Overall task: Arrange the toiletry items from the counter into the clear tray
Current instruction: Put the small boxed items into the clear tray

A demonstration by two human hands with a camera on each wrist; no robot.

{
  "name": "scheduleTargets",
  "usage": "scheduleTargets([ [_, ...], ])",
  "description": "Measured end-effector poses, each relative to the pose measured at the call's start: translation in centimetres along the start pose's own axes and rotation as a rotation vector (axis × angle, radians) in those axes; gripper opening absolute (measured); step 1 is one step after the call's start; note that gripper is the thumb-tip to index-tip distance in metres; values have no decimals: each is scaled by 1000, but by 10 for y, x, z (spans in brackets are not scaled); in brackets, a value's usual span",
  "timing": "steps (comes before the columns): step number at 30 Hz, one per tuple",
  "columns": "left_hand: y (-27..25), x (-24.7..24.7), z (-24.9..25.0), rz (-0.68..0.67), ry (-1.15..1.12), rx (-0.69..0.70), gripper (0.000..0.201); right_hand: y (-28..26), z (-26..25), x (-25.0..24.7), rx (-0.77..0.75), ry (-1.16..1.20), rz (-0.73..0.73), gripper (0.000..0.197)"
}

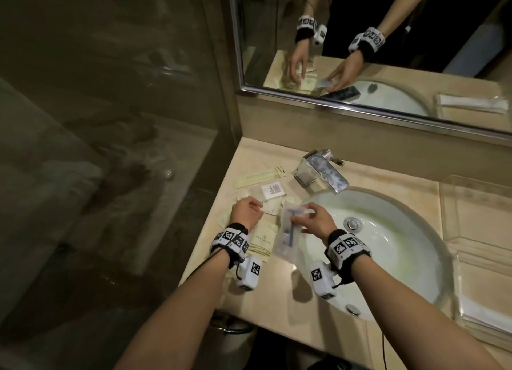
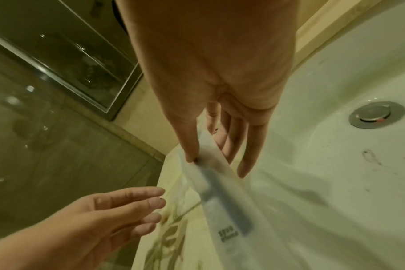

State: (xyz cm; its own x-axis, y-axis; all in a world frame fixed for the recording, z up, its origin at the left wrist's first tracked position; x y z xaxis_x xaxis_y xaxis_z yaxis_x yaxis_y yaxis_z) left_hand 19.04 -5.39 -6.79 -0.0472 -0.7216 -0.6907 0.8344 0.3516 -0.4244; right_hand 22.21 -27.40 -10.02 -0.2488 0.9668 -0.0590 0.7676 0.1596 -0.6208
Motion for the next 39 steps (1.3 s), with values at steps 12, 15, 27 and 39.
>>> scheduleTargets([
  [12,46,15,48,29,433,315,49,25,-34,-5,-48,289,60,37],
  [15,46,20,52,34,510,352,47,26,-35,-5,-60,311,51,36],
  [27,41,-12,70,138,561,318,19,13,-59,-14,-115,327,50,36],
  [39,-10,-59,128,114,464,321,8,-44,-135,-47,-309,219,-34,31],
])
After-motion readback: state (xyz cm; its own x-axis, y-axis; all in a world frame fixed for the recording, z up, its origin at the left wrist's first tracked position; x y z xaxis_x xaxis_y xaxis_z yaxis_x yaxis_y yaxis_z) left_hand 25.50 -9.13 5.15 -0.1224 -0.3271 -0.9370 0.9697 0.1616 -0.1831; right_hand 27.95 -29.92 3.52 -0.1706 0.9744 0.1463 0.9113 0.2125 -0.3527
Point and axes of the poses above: each hand's wrist, its own y-axis towards the middle knuckle, its own x-axis out of the palm, z = x × y, the point moved 10 cm from there along y, towards the middle knuckle, and after that the axes turned 13 degrees about y, right-handed, at the moved point
